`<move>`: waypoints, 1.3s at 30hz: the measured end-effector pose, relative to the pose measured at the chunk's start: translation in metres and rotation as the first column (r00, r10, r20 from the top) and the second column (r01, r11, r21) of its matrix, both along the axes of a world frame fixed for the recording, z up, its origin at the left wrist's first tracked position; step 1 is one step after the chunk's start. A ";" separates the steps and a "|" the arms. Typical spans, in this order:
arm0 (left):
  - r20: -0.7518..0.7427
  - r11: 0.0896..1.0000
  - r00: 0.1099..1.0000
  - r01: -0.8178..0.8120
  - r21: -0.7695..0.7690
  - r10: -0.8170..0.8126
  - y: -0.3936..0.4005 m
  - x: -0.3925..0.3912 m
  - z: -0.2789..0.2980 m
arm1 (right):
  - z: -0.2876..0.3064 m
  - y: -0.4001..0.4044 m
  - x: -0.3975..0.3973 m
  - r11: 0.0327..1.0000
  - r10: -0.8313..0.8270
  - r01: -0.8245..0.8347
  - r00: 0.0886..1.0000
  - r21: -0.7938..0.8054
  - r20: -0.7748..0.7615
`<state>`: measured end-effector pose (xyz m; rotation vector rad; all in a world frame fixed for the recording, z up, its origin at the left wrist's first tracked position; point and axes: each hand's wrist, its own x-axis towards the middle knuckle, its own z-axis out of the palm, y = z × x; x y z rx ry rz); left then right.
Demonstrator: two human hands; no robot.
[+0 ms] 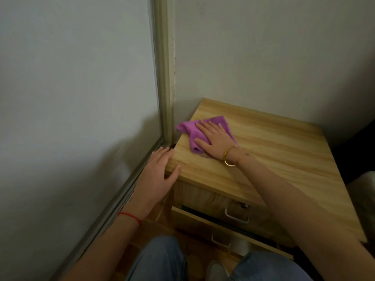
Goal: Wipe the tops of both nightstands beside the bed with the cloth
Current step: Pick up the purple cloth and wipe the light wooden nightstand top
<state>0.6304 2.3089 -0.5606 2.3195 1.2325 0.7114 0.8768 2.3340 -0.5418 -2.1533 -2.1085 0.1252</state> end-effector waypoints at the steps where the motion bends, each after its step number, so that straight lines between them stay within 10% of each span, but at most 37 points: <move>1: -0.001 1.000 1.000 0.003 -0.005 -0.003 0.000 0.000 0.000 | -0.001 0.003 0.000 1.000 -0.020 0.020 1.000 0.005 0.005; 8: 0.032 0.999 0.999 0.030 0.043 -0.032 0.000 0.002 0.003 | -0.004 -0.050 -0.028 0.964 0.255 -0.254 0.967 0.076 -0.013; 14: -0.040 1.000 0.999 -0.004 0.028 0.005 -0.002 0.002 0.002 | -0.001 -0.036 0.044 0.992 -0.123 0.123 0.992 -0.005 0.017; 21: -0.042 0.996 0.998 0.041 0.082 -0.037 -0.001 0.020 0.015 | 0.002 -0.119 0.003 0.988 0.153 -0.152 0.988 0.036 -0.001; 27: -0.101 0.985 0.989 0.120 0.127 -0.108 0.006 0.044 0.019 | -0.002 -0.095 0.088 0.968 -0.250 0.250 0.968 -0.007 0.031; 34: -0.124 0.986 0.988 0.111 0.122 -0.096 0.019 0.064 0.021 | -0.002 -0.115 0.036 0.998 0.046 -0.046 0.999 0.040 0.010; 39: -0.153 0.985 0.985 0.105 0.134 -0.084 0.020 0.066 0.016 | -0.001 -0.069 0.100 0.974 -0.227 0.227 0.974 -0.001 0.009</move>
